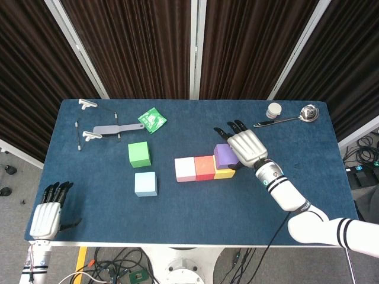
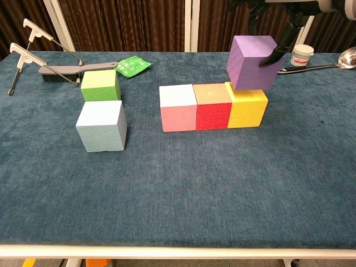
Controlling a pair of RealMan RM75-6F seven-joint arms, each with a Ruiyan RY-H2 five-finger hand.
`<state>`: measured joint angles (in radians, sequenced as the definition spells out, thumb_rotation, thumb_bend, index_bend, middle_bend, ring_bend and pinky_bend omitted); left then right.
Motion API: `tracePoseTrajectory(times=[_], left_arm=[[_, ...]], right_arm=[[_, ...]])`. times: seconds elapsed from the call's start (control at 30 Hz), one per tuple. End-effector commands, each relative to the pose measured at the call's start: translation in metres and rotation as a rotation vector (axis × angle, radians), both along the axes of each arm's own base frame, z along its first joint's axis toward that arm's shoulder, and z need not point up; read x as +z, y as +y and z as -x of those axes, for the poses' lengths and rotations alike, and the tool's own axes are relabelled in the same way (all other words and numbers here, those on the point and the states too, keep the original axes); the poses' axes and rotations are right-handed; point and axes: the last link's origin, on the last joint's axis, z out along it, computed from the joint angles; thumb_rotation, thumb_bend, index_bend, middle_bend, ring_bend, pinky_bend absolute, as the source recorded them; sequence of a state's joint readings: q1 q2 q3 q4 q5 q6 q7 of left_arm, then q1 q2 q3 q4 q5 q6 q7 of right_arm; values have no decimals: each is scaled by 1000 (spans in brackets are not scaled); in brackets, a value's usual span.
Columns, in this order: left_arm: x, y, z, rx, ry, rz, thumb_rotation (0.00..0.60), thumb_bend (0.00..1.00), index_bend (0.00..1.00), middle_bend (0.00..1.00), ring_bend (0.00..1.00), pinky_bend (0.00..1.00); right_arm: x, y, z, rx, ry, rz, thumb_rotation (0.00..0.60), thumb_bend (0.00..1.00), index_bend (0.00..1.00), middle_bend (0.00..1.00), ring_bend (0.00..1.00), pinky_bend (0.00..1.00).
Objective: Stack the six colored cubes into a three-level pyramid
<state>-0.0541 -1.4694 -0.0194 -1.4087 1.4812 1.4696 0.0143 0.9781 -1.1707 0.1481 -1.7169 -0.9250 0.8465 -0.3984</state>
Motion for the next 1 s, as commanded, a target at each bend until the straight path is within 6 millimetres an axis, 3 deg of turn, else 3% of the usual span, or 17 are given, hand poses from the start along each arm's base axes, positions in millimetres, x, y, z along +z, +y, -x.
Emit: tracePoseTrajectory(times=[0.03, 1.0], left_arm=[[0, 0, 0, 2, -1, 1, 600, 37, 122, 88, 0, 0], [1, -2, 6, -4, -77, 13, 600, 37, 123, 88, 0, 0]], right_arm=[[-5, 0, 0, 2, -7, -16, 600, 113, 0, 477, 54, 0], [-17, -3, -22, 1, 15, -75, 600, 113, 0, 477, 54, 0]])
